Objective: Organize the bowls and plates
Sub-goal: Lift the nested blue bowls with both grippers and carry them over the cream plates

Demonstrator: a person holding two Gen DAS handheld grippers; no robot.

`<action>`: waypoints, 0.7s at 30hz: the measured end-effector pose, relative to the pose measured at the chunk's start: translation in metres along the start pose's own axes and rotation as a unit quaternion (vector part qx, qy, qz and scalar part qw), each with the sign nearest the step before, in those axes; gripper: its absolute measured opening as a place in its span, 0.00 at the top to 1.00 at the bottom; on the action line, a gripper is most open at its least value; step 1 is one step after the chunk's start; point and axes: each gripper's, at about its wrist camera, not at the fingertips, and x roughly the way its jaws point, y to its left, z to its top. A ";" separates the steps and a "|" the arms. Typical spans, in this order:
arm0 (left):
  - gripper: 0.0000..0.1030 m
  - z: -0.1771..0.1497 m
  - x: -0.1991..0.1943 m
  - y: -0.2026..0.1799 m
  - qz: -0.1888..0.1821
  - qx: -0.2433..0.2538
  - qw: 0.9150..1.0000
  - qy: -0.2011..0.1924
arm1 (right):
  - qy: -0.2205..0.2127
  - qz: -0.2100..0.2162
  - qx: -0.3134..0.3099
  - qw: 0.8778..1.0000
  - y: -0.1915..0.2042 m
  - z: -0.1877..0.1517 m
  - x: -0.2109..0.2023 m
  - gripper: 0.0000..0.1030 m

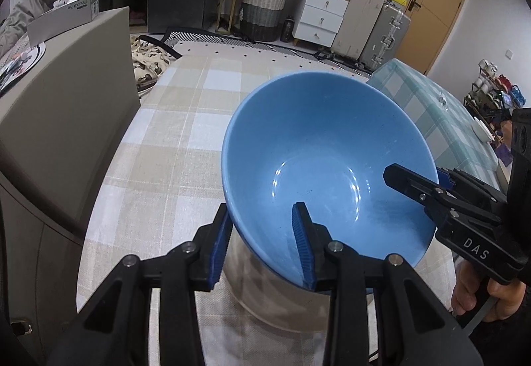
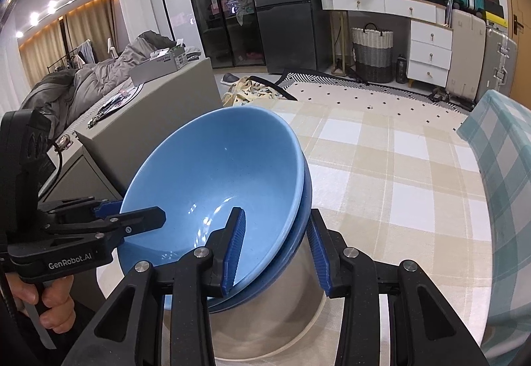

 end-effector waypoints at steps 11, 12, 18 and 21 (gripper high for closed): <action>0.66 -0.001 0.008 -0.001 0.000 0.001 1.000 0.020 | 0.024 0.004 0.015 1.000 -0.008 -0.004 0.011 0.63; 0.66 -0.001 0.009 -0.001 0.000 0.002 1.000 0.023 | 0.026 0.006 0.018 0.999 -0.010 -0.004 0.012 0.63; 0.66 -0.001 0.009 -0.002 -0.001 0.004 1.000 0.022 | 0.032 0.004 0.025 0.999 -0.012 -0.005 0.016 0.63; 0.66 0.000 0.008 -0.001 -0.004 0.003 1.000 0.020 | 0.034 0.006 0.030 0.999 -0.015 -0.006 0.020 0.63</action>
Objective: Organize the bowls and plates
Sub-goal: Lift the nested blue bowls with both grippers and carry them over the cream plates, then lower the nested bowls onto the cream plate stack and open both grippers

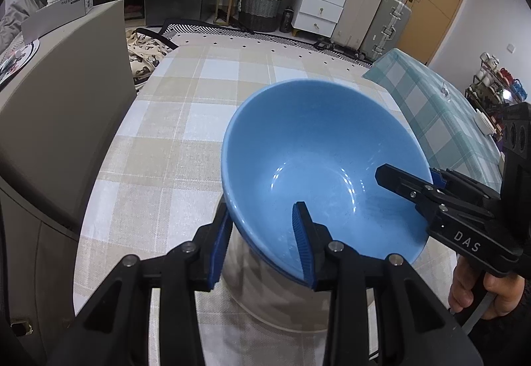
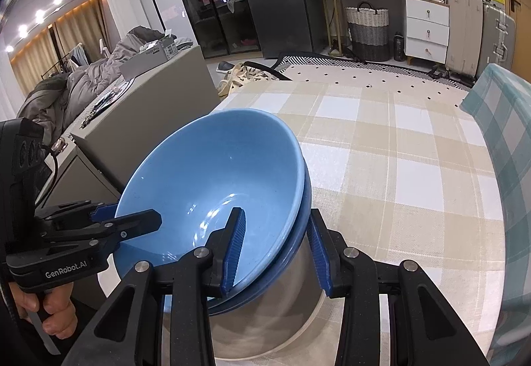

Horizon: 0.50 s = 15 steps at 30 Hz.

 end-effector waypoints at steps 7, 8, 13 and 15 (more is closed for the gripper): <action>0.65 0.002 0.001 0.002 -0.003 -0.003 1.000 0.000 | -0.005 -0.002 0.002 1.000 -0.003 -0.001 0.005 0.63; 0.65 0.003 0.001 0.002 -0.002 -0.004 1.000 0.000 | -0.006 -0.002 0.004 1.000 -0.003 -0.001 0.005 0.63; 0.65 0.006 0.002 0.002 0.002 -0.005 1.000 -0.004 | -0.011 -0.005 0.002 1.000 -0.002 -0.001 0.007 0.63; 0.65 0.007 0.004 0.003 0.003 -0.004 1.000 -0.006 | -0.014 -0.005 0.003 1.000 -0.003 -0.001 0.008 0.63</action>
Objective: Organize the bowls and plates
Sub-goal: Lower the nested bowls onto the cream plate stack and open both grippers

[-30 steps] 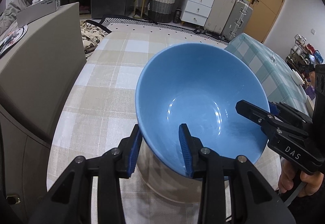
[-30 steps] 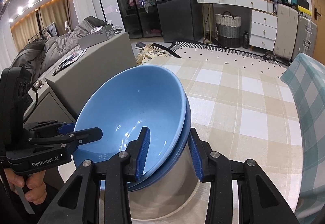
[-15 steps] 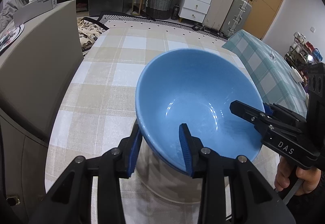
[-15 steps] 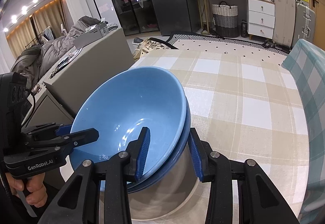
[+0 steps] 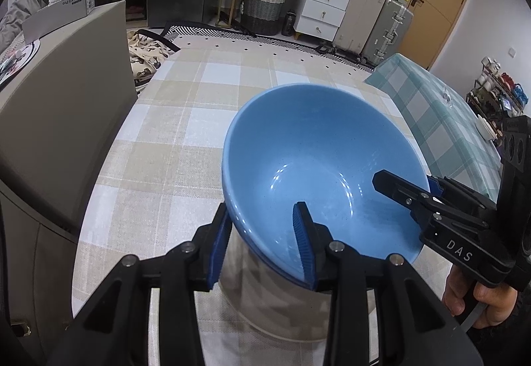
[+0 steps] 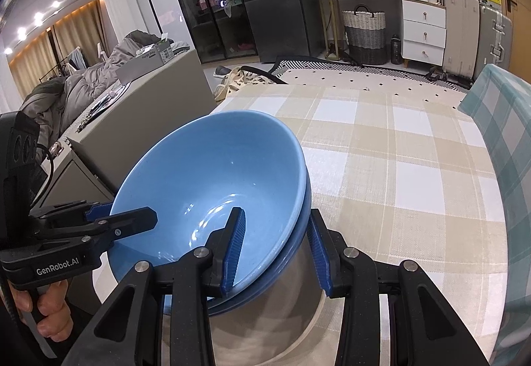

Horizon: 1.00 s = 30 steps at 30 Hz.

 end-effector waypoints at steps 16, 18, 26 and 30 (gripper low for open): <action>0.63 0.003 0.004 0.004 0.001 0.004 1.000 -0.001 | -0.005 -0.004 -0.015 1.000 0.007 -0.001 0.001 0.54; 0.60 0.003 0.004 0.004 -0.001 0.004 1.000 -0.002 | -0.006 -0.006 -0.025 1.000 0.009 -0.002 0.002 0.49; 0.42 0.003 0.002 0.002 0.001 0.015 1.000 0.002 | -0.007 -0.004 -0.036 0.999 0.011 -0.005 0.001 0.15; 0.26 0.002 -0.004 0.011 0.003 0.008 1.000 -0.007 | -0.016 -0.002 -0.036 0.999 0.008 -0.005 -0.005 0.01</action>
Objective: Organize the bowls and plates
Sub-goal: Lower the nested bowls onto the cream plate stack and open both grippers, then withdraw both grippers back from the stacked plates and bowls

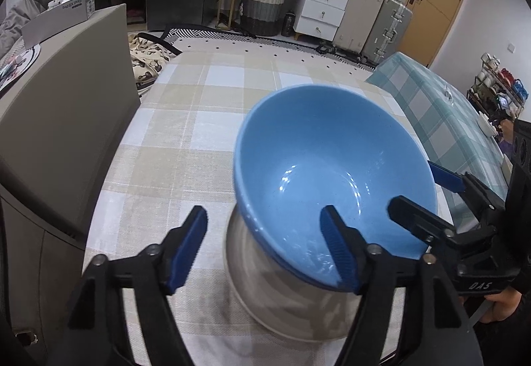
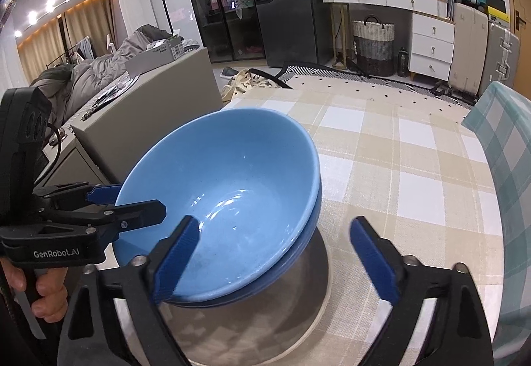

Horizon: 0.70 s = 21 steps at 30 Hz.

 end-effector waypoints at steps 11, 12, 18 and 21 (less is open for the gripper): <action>0.00 -0.028 -0.047 0.021 0.005 0.022 0.996 -0.088 | -0.084 0.003 0.010 0.996 -0.007 -0.012 -0.055 0.01; 0.00 -0.032 -0.050 0.022 0.005 0.021 0.995 -0.095 | -0.092 0.003 0.011 0.996 -0.008 -0.015 -0.061 0.01; 0.00 -0.057 -0.060 0.023 0.015 0.021 0.992 -0.126 | -0.121 0.001 0.012 0.993 -0.006 -0.034 -0.086 0.01; 0.00 -0.068 -0.067 0.018 0.026 0.031 0.988 -0.147 | -0.127 -0.001 0.008 0.992 0.000 -0.044 -0.095 0.01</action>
